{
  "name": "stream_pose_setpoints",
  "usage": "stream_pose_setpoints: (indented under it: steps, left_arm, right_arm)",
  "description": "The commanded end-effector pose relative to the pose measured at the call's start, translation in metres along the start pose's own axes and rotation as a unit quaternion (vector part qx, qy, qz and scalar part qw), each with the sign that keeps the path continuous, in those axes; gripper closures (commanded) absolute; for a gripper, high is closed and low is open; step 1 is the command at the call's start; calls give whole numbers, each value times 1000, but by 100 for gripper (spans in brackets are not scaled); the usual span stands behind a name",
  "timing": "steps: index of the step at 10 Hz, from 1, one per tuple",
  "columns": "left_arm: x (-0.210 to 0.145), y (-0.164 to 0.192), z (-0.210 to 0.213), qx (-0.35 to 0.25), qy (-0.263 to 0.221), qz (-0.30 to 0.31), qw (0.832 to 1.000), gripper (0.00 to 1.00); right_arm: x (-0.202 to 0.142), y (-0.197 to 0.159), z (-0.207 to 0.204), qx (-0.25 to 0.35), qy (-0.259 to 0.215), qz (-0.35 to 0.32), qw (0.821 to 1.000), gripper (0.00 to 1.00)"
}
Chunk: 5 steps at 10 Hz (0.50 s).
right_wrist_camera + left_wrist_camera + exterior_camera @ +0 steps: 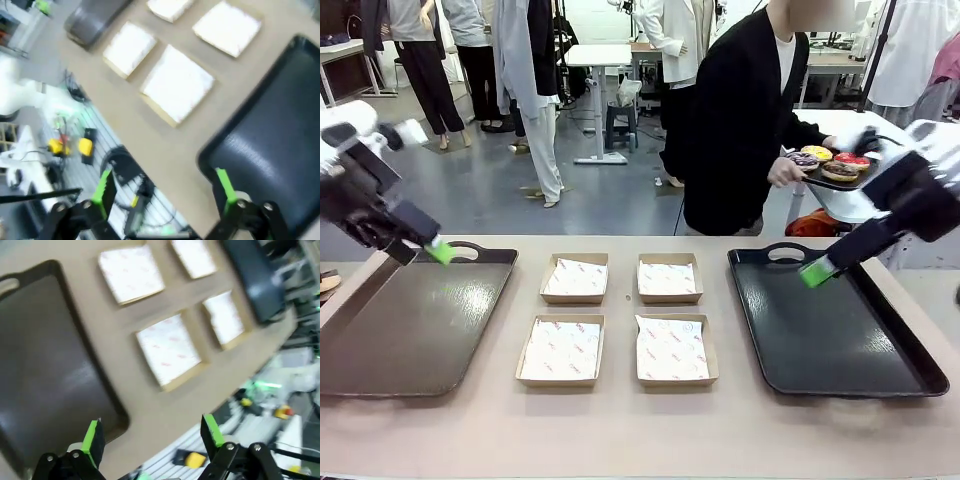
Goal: Individually package the donuts and arrange them on the tray.
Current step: Pick up one Paper togo box.
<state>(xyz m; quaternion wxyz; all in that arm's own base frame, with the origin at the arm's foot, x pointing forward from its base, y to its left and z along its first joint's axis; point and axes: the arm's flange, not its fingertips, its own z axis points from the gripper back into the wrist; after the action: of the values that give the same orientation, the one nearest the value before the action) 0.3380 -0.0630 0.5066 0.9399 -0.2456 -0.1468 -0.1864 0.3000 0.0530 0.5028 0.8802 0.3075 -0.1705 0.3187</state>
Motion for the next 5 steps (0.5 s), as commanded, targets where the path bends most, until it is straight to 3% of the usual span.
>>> stream_pose_setpoints:
  steps: [1, 2, 3, 5]
  left_arm:
    - [1, 23, 15, -160, -41, 74, 984, 0]
    - [-2, 51, 10, -226, -46, 148, 962, 0]
    - [-8, 75, 8, -254, -34, 205, 945, 0]
    - [-31, 109, 9, -267, -21, 246, 931, 0]
  right_arm:
    - [-24, -35, 28, 184, -115, -73, 973, 0]
    - [-37, -58, 38, 224, -147, -101, 958, 0]
    - [-48, -78, 39, 247, -162, -133, 946, 0]
    - [-76, -104, 46, 261, -158, -169, 937, 0]
